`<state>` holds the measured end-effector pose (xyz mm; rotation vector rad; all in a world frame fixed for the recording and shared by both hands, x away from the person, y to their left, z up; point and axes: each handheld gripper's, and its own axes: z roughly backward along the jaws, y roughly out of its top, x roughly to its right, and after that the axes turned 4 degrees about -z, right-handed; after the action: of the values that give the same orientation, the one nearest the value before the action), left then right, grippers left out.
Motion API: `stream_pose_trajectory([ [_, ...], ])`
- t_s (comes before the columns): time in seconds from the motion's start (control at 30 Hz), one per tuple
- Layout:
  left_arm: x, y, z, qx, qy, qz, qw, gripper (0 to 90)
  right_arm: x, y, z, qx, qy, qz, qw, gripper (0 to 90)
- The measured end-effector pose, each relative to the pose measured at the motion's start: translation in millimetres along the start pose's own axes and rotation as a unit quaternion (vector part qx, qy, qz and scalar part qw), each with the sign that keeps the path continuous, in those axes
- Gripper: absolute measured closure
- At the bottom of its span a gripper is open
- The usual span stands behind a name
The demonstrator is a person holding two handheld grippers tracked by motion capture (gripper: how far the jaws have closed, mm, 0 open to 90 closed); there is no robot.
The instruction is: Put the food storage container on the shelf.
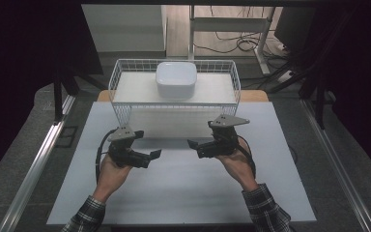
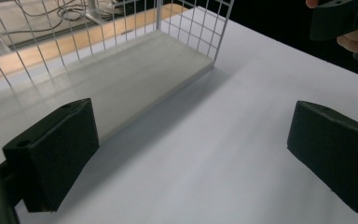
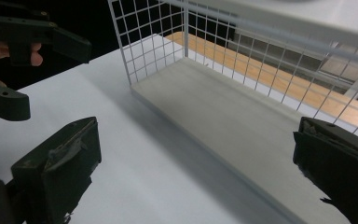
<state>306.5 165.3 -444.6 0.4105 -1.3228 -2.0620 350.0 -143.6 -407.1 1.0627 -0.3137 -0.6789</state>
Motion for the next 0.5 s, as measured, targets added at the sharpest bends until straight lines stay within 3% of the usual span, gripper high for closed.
stream_pose_trajectory([
  [0.2,7.5,-11.5,0.1,-0.008,0.005,-0.005,0.9999,1.8,-0.1,-14.5,-0.2,-0.015,-0.005,0.003,0.9999,0.4],
  [0.5,17.4,-24.7,3.9,-0.012,0.010,-0.006,0.9999,2.2,-8.1,-28.0,10.5,-0.013,0.000,0.010,0.9999,0.1],
])
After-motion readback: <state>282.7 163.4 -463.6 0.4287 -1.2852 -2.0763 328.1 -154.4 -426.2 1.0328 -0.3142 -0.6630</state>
